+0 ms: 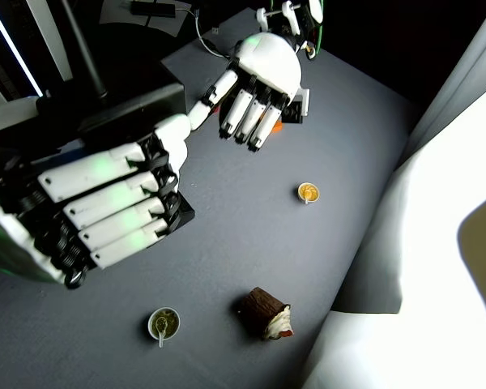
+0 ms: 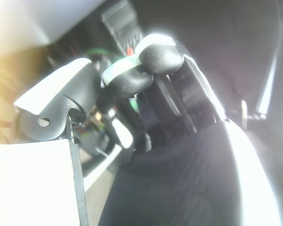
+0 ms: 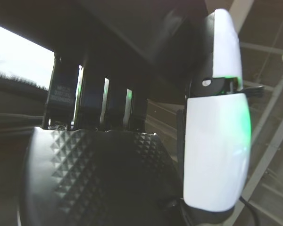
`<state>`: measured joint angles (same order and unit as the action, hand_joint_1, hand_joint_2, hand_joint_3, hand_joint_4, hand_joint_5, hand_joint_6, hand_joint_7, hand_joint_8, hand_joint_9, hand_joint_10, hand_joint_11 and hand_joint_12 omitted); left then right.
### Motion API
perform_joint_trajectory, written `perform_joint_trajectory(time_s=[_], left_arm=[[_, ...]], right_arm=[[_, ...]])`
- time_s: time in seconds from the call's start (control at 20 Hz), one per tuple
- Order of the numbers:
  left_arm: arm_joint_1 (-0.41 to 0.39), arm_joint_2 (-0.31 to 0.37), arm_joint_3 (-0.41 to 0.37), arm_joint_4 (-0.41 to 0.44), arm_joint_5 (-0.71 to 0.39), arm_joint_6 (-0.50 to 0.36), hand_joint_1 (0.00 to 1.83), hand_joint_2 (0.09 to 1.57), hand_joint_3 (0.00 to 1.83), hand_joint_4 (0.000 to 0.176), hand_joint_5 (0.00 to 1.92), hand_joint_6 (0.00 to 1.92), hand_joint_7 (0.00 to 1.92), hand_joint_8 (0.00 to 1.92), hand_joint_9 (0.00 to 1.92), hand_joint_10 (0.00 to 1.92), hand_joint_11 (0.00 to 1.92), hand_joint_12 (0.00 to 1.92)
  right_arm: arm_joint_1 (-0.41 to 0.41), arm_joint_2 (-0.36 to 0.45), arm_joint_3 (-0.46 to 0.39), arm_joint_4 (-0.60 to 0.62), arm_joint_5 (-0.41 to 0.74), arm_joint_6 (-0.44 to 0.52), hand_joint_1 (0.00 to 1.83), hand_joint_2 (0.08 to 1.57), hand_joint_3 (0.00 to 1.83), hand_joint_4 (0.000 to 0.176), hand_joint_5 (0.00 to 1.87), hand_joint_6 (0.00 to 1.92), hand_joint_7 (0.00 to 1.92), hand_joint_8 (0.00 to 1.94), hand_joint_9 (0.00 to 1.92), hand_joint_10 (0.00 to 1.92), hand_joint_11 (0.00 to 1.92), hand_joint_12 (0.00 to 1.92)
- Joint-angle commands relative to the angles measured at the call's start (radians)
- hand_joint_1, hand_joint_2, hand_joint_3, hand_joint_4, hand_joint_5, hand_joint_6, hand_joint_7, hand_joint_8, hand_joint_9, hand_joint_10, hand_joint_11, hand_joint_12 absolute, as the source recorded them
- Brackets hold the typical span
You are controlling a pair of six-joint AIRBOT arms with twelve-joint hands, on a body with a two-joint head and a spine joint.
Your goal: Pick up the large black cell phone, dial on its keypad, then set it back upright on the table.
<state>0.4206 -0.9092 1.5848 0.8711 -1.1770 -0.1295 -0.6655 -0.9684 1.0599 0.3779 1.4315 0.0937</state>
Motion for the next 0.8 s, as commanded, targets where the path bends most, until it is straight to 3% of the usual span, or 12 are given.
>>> perform_joint_trajectory(time_s=[0.0, 0.05, 0.15, 0.2, 0.25, 0.3, 0.45, 0.5, 0.55, 0.6, 0.65, 0.75], left_arm=[[-0.012, 0.005, 0.004, -0.055, -0.114, -0.078, 1.33, 0.98, 0.63, 0.098, 0.01, 0.00, 0.69, 1.68, 0.95, 1.92, 0.80, 1.92], [-0.011, 0.005, 0.012, -0.027, -0.119, -0.165, 1.32, 1.01, 0.57, 0.088, 0.02, 0.00, 0.68, 1.67, 0.93, 1.92, 0.79, 1.92], [-0.035, 0.003, 0.055, 0.117, -0.120, -0.473, 1.33, 1.01, 0.57, 0.059, 0.04, 0.00, 0.68, 1.67, 0.95, 1.92, 0.75, 1.92], [-0.057, 0.000, 0.075, 0.200, -0.141, -0.533, 1.33, 1.01, 0.56, 0.064, 0.05, 0.01, 0.68, 1.67, 0.93, 1.92, 0.76, 1.92], [-0.076, 0.000, 0.081, 0.237, -0.150, -0.534, 1.33, 1.03, 0.51, 0.052, 0.07, 0.00, 0.69, 1.63, 0.91, 1.92, 0.86, 1.92], [-0.095, 0.001, 0.081, 0.255, -0.150, -0.548, 1.32, 1.06, 0.44, 0.055, 0.09, 0.00, 0.69, 1.62, 0.91, 1.92, 0.90, 1.92], [-0.092, 0.000, 0.092, 0.169, -0.189, -0.560, 1.30, 1.23, 0.09, 0.040, 0.16, 0.00, 0.67, 1.57, 0.83, 1.92, 0.85, 1.92], [-0.083, -0.001, 0.097, 0.129, -0.207, -0.560, 1.29, 1.23, 0.05, 0.016, 0.20, 0.01, 0.71, 1.51, 0.80, 1.92, 0.76, 1.92], [-0.066, -0.004, 0.104, 0.080, -0.233, -0.562, 0.92, 1.24, 0.02, 0.013, 0.22, 0.01, 0.67, 1.58, 0.65, 1.92, 0.53, 1.92], [-0.060, -0.006, 0.107, 0.073, -0.251, -0.564, 0.80, 1.27, 0.01, 0.006, 0.23, 0.00, 0.67, 1.59, 0.60, 1.87, 0.31, 1.92], [-0.051, -0.006, 0.103, 0.074, -0.256, -0.568, 0.60, 1.29, 0.01, 0.000, 0.26, 0.01, 0.65, 1.44, 0.60, 1.71, 0.31, 1.83], [-0.050, -0.004, 0.082, 0.070, -0.216, -0.569, 0.37, 1.19, 0.00, 0.005, 0.37, 0.01, 0.62, 0.84, 0.52, 1.19, 0.30, 1.53]], right_arm=[[0.001, 0.010, 0.006, 0.001, 0.158, 0.022, 1.49, 1.10, 0.00, 0.000, 1.03, 0.71, 0.95, 0.89, 0.92, 1.15, 0.86, 1.59], [-0.005, 0.010, 0.008, 0.007, 0.164, 0.023, 1.49, 1.10, 0.00, 0.000, 1.03, 0.72, 0.97, 0.87, 0.93, 1.13, 0.86, 1.58], [-0.017, 0.010, 0.015, 0.022, 0.177, 0.029, 1.49, 1.10, 0.00, 0.000, 1.02, 0.70, 0.96, 0.89, 0.94, 1.12, 0.84, 1.61], [-0.026, 0.004, 0.021, 0.028, 0.187, 0.033, 1.49, 1.10, 0.00, 0.000, 1.03, 0.69, 0.96, 0.90, 0.93, 1.13, 0.83, 1.61], [-0.034, -0.001, 0.025, 0.033, 0.195, 0.036, 1.49, 1.11, 0.00, 0.000, 1.01, 0.72, 0.93, 0.94, 0.90, 1.16, 0.84, 1.61], [-0.044, -0.006, 0.027, 0.040, 0.203, 0.040, 1.49, 1.11, 0.00, 0.000, 1.00, 0.75, 0.92, 0.97, 0.89, 1.18, 0.84, 1.62], [-0.074, -0.021, 0.037, 0.052, 0.233, 0.052, 1.49, 1.11, 0.00, 0.000, 0.99, 0.75, 0.93, 0.93, 0.90, 1.19, 0.85, 1.61], [-0.083, -0.026, 0.041, 0.054, 0.243, 0.056, 1.49, 1.11, 0.00, 0.000, 1.01, 0.72, 0.94, 0.91, 0.90, 1.19, 0.84, 1.62], [-0.091, -0.030, 0.042, 0.063, 0.250, 0.060, 1.49, 1.11, 0.00, 0.000, 1.03, 0.69, 0.94, 0.92, 0.91, 1.18, 0.83, 1.63], [-0.096, -0.032, 0.042, 0.070, 0.254, 0.061, 1.49, 1.10, 0.00, 0.000, 1.03, 0.68, 0.95, 0.92, 0.91, 1.17, 0.82, 1.64], [-0.106, -0.035, 0.042, 0.078, 0.262, 0.061, 1.49, 1.10, 0.00, 0.000, 1.04, 0.69, 0.97, 0.88, 0.92, 1.14, 0.83, 1.61], [-0.124, -0.041, 0.040, 0.083, 0.277, 0.063, 1.49, 1.09, 0.00, 0.000, 1.05, 0.68, 0.99, 0.84, 0.92, 1.13, 0.85, 1.59]])
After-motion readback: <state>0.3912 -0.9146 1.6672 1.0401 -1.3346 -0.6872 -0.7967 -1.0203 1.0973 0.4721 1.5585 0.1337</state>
